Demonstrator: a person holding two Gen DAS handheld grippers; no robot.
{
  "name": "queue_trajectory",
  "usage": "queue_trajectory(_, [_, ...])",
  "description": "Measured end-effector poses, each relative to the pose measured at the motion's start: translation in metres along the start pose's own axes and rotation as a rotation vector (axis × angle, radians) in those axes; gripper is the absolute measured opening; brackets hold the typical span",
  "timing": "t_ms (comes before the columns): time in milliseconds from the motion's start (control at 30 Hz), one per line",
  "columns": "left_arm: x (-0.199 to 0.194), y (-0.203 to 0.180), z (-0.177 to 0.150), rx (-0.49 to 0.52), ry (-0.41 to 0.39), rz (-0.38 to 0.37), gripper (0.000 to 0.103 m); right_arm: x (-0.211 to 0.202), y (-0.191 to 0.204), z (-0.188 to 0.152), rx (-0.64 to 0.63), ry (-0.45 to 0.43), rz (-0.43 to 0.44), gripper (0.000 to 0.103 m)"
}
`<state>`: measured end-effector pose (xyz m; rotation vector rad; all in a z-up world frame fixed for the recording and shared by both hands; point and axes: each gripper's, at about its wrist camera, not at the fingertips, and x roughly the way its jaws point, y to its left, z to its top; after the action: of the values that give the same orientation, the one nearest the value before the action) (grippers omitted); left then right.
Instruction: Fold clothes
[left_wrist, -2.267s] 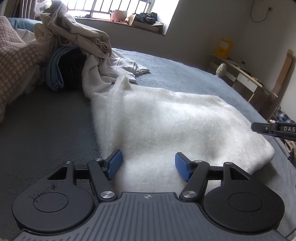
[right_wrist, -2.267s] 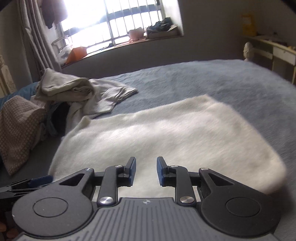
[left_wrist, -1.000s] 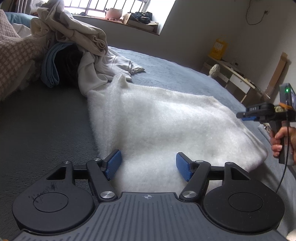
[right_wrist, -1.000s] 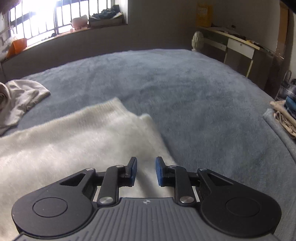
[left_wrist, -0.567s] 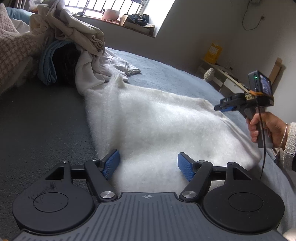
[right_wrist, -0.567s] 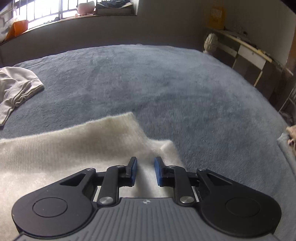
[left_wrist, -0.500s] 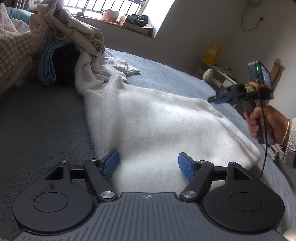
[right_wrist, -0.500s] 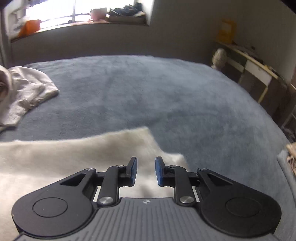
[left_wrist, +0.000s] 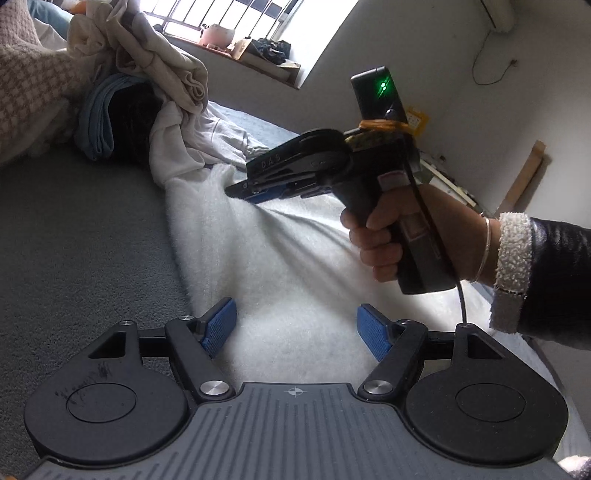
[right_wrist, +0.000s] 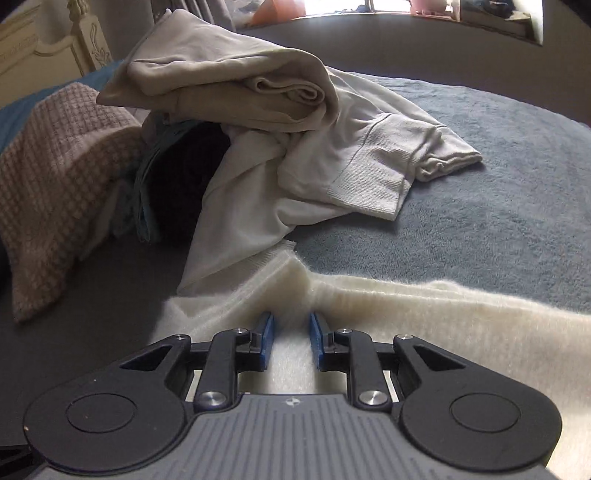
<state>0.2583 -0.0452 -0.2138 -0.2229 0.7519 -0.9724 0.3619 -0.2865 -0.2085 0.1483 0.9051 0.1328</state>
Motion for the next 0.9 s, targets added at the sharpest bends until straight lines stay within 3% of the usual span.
queue_trajectory(167, [-0.001,0.002,-0.001,-0.016,-0.004,-0.014,0.073,-0.023,0.019,0.008,-0.053,-0.045,0.051,0.023])
queue_trajectory(367, [-0.003,0.001,-0.001,-0.018,-0.006,0.0,0.073,0.016,0.043,0.001,-0.061,0.005,0.037,0.024])
queue_trajectory(467, [-0.004,0.0,-0.001,-0.029,-0.006,0.005,0.073,0.007,0.042,0.003,-0.038,-0.001,0.037,0.023])
queue_trajectory(700, [-0.004,0.001,0.002,-0.077,0.003,0.019,0.073,-0.1,-0.015,-0.01,0.151,-0.103,0.01,0.023])
queue_trajectory(900, [-0.001,0.004,0.006,-0.13,0.016,0.029,0.073,-0.215,-0.092,-0.076,0.385,-0.202,-0.188,0.023])
